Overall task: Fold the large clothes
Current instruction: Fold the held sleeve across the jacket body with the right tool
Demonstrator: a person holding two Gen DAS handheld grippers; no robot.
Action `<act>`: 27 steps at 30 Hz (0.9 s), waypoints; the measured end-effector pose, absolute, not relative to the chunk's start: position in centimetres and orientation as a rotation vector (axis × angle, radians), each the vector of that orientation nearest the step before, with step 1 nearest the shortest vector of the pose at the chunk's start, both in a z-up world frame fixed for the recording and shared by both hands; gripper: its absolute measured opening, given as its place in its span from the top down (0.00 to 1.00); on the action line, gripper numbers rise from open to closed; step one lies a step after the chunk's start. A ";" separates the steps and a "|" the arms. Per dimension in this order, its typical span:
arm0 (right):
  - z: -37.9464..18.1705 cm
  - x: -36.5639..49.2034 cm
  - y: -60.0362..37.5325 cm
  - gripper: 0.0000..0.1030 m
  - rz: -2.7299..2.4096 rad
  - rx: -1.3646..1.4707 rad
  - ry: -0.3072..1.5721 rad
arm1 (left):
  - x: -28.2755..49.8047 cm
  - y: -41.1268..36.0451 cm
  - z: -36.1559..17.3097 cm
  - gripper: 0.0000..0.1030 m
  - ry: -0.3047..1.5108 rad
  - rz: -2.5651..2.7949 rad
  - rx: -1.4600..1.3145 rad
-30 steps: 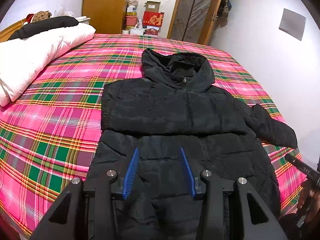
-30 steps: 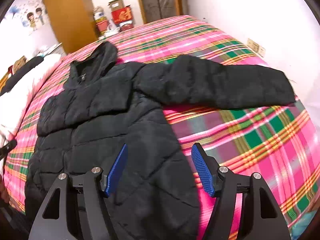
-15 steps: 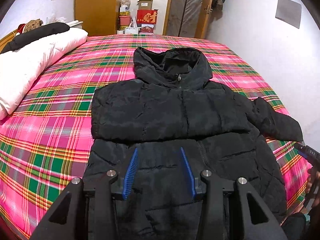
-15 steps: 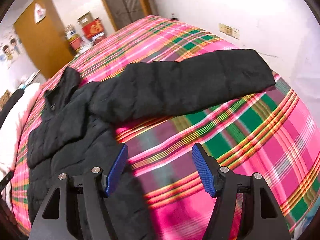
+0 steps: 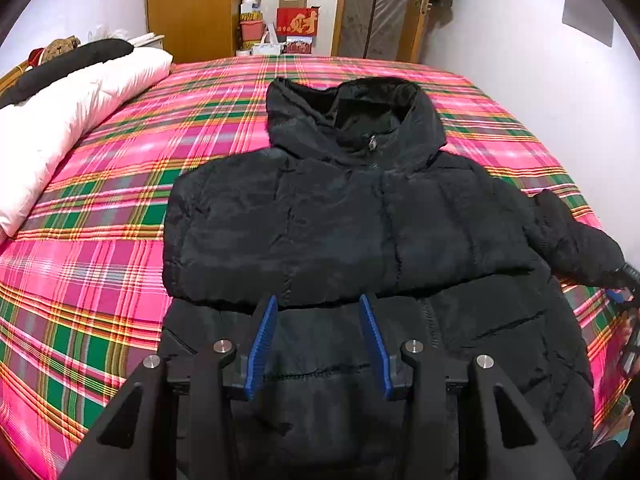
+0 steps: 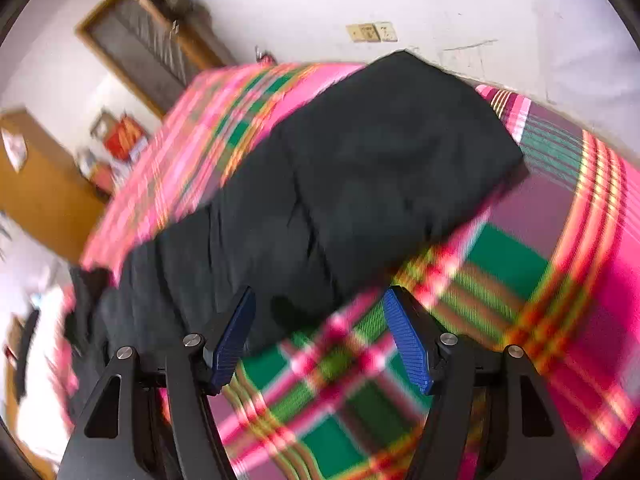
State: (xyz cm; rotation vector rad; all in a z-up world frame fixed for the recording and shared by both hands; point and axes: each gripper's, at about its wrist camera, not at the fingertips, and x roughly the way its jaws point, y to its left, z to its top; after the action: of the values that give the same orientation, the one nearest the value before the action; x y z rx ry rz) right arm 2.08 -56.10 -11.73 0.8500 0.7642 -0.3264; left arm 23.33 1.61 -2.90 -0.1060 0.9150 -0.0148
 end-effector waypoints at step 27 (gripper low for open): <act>8.9 6.8 -40.7 0.93 0.044 0.566 0.557 | 23.7 6.0 -2.0 0.57 0.857 -0.023 -0.160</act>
State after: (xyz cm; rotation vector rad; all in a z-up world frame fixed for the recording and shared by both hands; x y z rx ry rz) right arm 6.78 -40.66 8.88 0.5662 0.5568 0.0441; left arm 23.72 6.03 -1.98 -0.1597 0.8570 -0.0232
